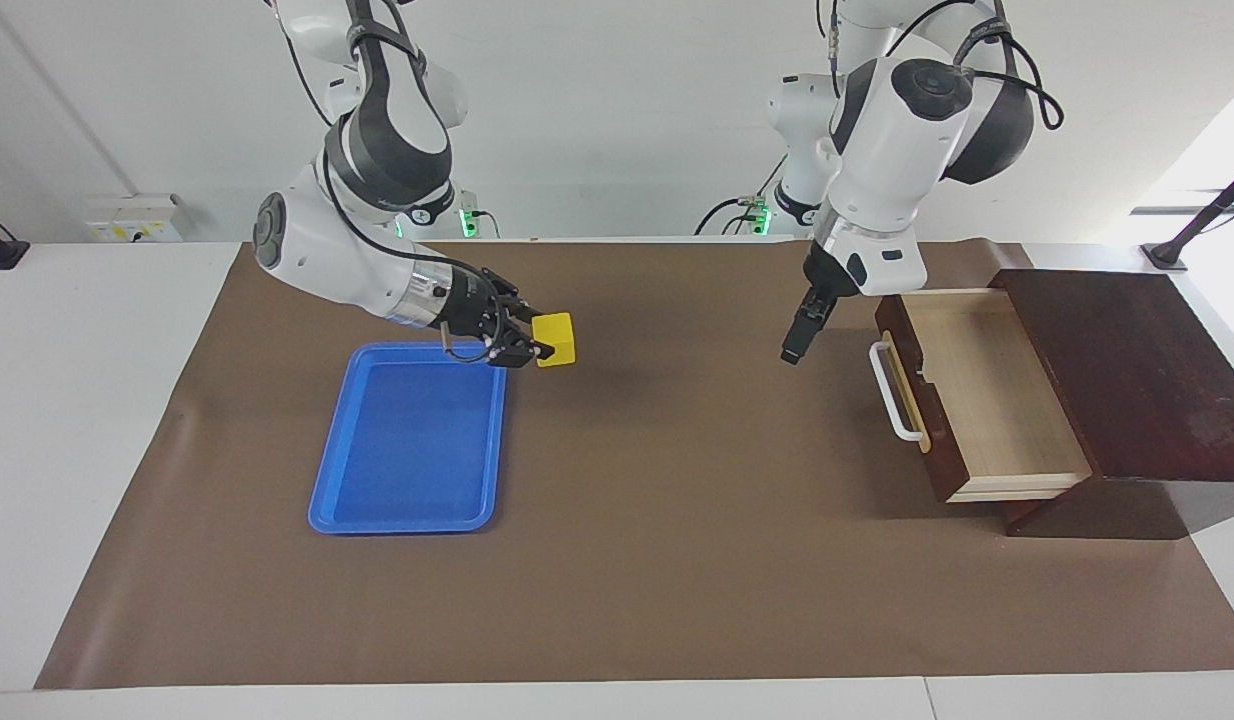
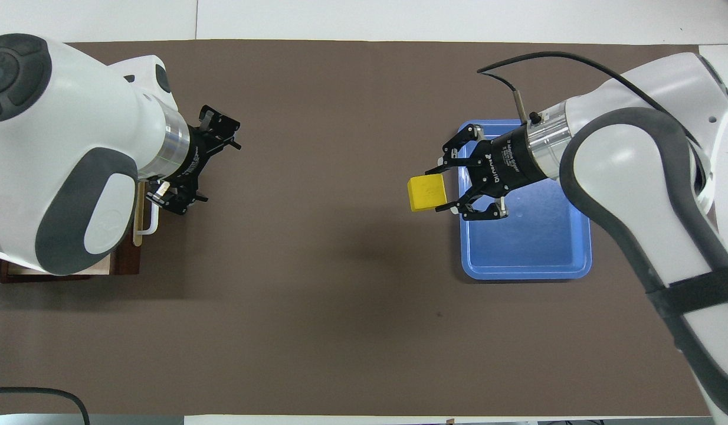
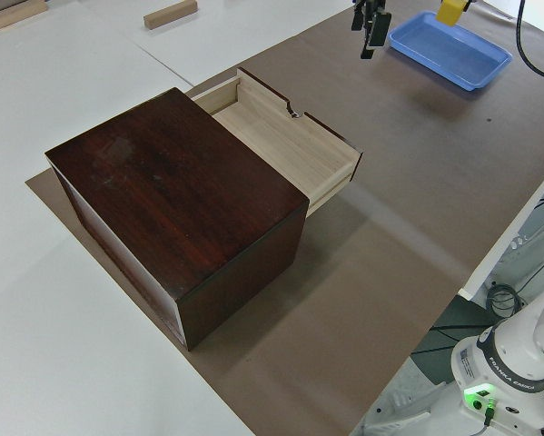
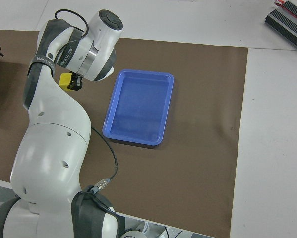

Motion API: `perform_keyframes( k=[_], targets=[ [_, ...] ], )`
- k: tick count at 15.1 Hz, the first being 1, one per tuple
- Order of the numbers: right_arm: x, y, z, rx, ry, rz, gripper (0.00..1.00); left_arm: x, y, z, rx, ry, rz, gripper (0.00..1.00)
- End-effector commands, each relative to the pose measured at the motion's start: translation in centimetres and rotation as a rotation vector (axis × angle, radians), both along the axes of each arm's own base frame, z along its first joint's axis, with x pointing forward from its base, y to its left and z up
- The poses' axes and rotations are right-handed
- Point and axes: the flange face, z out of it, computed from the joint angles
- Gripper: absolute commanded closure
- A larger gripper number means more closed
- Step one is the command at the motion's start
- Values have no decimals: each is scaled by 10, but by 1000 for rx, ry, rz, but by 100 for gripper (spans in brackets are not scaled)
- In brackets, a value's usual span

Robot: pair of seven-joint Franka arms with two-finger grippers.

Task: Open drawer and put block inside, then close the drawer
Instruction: 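Lift the block with the right gripper toward the left gripper, then grasp the block with the left gripper while the right gripper releases it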

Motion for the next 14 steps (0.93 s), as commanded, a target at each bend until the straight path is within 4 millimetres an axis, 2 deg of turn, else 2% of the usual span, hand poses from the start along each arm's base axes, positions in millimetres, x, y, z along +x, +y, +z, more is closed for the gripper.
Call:
perform_keyframes(
  k=[1,2,4,6,8,10,14],
  targets=[
    [-4,40,7,-5,-4,-48,100,-6,-31,-5,-79,-30,210,0],
    [-5,50,7,-12,1,-82,100,-9,-45,-7,-98,-39,235,0],
    [-8,62,8,-20,30,-131,100,-19,-73,-28,-112,-7,332,0],
    [-16,82,7,-21,44,-135,100,-28,-83,-47,-135,5,455,0],
    [-17,86,7,-17,51,-150,100,-35,-98,-50,-161,12,499,0],
    [-17,84,7,-13,56,-152,100,-34,-103,-48,-219,25,561,0],
    [-17,85,8,0,67,-158,100,-51,-127,-54,-216,43,529,0]
  ],
)
